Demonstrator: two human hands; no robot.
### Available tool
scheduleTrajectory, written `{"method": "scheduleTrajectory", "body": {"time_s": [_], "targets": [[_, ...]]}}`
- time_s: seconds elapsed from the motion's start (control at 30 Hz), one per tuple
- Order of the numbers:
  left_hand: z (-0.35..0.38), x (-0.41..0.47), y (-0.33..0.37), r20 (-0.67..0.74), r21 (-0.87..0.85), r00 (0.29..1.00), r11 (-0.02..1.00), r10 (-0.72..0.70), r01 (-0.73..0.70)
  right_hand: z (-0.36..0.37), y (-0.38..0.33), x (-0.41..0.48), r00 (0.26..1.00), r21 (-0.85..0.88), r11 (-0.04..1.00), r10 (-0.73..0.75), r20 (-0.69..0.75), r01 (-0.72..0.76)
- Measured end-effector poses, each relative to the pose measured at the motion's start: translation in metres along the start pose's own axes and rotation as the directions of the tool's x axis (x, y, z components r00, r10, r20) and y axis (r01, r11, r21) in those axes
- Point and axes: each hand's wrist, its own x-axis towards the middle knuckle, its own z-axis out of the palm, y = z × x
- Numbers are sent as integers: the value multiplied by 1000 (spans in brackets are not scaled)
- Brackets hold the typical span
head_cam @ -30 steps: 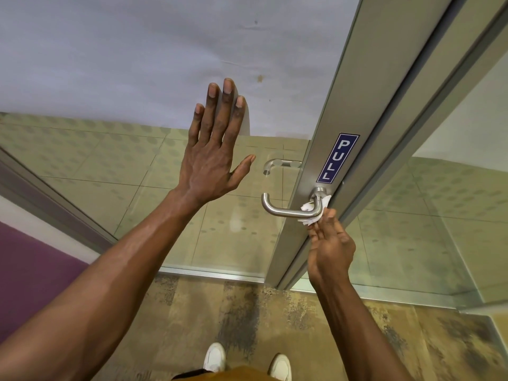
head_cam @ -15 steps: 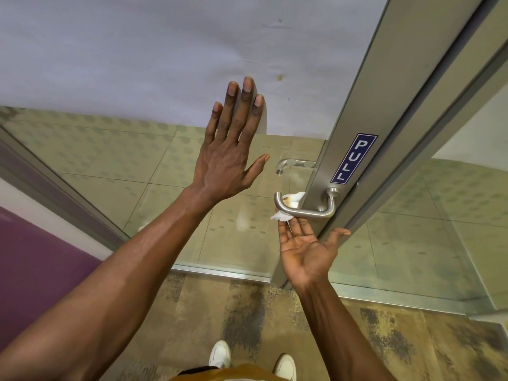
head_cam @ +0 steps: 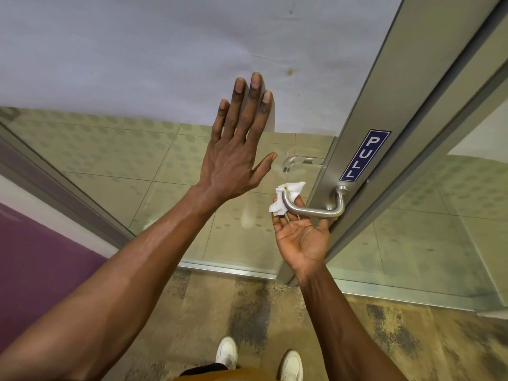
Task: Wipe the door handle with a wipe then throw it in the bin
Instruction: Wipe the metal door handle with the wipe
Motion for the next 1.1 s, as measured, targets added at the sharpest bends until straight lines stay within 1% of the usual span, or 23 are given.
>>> {"method": "scheduleTrajectory", "body": {"time_s": [0.17,0.27,0.4,0.57,0.7,0.8,0.87,0.93,1.0,1.03,1.07,1.1], "targets": [[2,1,0,-10,-1,1000,1000,-10,10,-2,-6,9,996,26,997,78,31,-79],[4,1,0,-14,6,1000,1000,9,-9,-1,-9,12,994,-10,994,106,24,-106],[4,1,1,-8,-5,1000,1000,5,-5,2,-11,14,993,-50,992,115,16,-114],[4,0,3,-9,-16,1000,1000,-3,3,5,-7,11,990,-43,989,144,4,-143],[4,0,3,-3,-21,1000,1000,-4,4,3,0,5,997,-54,995,83,3,-83],[2,-1,2,-1,-17,1000,1000,2,-2,-5,1,-2,998,-111,992,62,23,-59],[2,0,3,3,-15,1000,1000,-5,5,-14,-4,-10,998,-148,987,56,1,-56],[2,0,4,4,-15,1000,1000,-12,12,-24,-13,-21,998,-233,971,43,-51,-54],[2,0,5,1,-14,1000,1000,-15,15,-33,-26,-34,982,-359,932,-30,-185,-40],[2,0,6,2,-16,1000,1000,-15,15,-37,-33,-40,952,-439,898,-113,-284,-25],[2,0,6,3,-17,1000,1000,-14,14,-40,-41,-47,896,-542,841,-236,-377,-7],[2,0,6,2,-17,1000,1000,-14,14,-43,-50,-55,814,-658,753,-389,-432,11]]}}
